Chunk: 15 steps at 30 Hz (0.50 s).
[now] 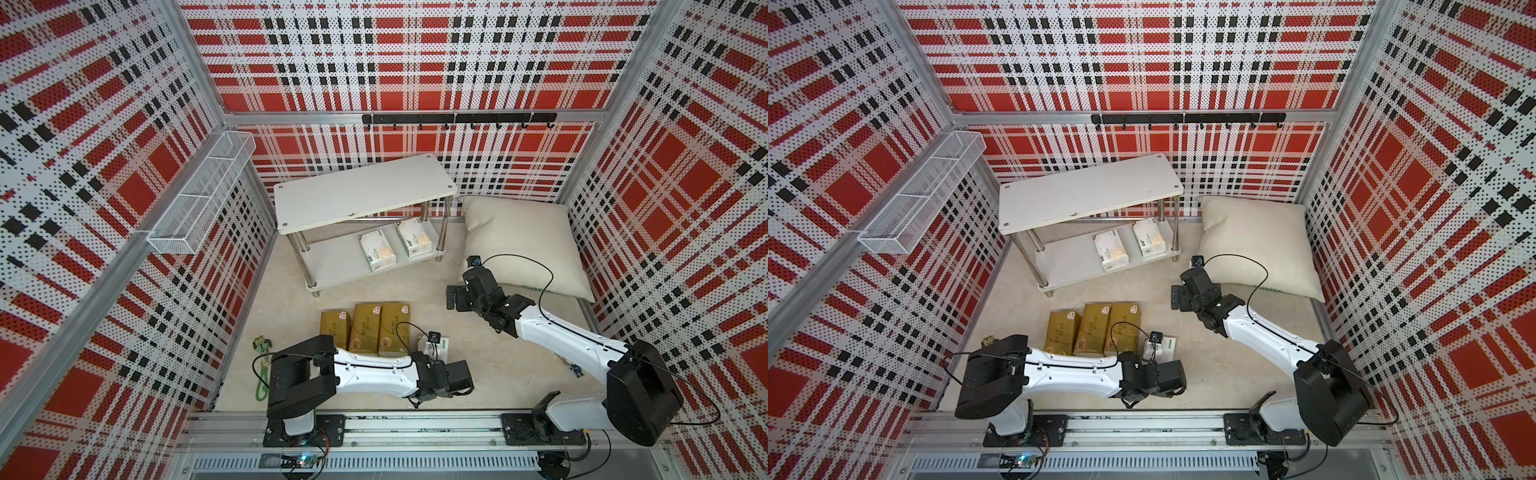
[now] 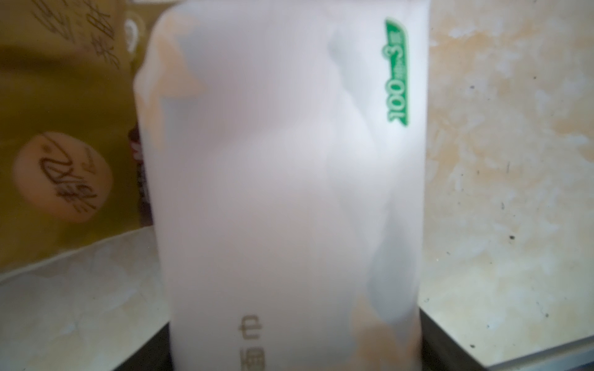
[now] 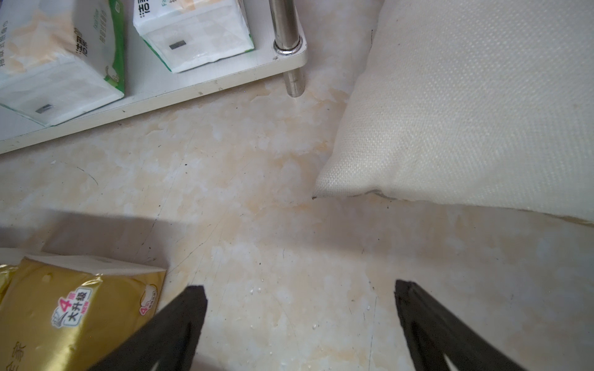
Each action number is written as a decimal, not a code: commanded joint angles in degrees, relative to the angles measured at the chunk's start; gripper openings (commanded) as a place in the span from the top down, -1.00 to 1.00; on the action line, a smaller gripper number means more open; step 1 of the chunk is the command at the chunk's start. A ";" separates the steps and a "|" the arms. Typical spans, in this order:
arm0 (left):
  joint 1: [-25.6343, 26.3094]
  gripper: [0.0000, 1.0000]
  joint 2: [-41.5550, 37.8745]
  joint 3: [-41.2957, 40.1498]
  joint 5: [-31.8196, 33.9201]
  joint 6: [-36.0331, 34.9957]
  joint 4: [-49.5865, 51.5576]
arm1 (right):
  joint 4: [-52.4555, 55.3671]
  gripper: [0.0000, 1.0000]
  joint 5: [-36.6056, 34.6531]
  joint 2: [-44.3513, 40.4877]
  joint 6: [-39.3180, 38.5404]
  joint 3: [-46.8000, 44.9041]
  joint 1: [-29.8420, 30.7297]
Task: Place the tissue boxes on the shelf by color
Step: Pick up the box of tissues from the center of the board.
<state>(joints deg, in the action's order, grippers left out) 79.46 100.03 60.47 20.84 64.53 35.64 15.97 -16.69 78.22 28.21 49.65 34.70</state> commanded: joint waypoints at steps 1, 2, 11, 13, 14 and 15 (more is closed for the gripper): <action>0.60 -0.70 -2.02 1.48 0.33 0.58 1.13 | -0.41 -1.00 -0.08 0.35 0.60 -0.30 -0.29; 0.69 -0.70 -2.25 1.89 0.55 0.57 1.48 | -0.32 -1.00 -0.10 0.36 0.62 -0.32 -0.33; 0.74 -0.69 -4.40 6.13 3.07 0.53 5.50 | -0.06 -1.00 -0.42 0.45 0.62 -0.25 -0.31; 0.63 -0.68 -4.90 7.04 3.71 0.54 6.60 | -0.06 -1.00 -0.33 0.38 0.79 -0.25 -0.33; 0.48 -0.69 -5.21 7.33 4.00 0.55 7.10 | -0.06 -1.00 -0.34 0.36 0.73 -0.33 -0.33; 0.32 -0.69 -5.51 7.66 4.42 0.52 7.70 | -0.01 -1.00 -0.36 0.29 0.73 -0.28 -0.33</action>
<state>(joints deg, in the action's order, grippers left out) 79.90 96.82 66.41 22.57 64.73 40.56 15.99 -16.71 78.22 28.36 49.65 34.70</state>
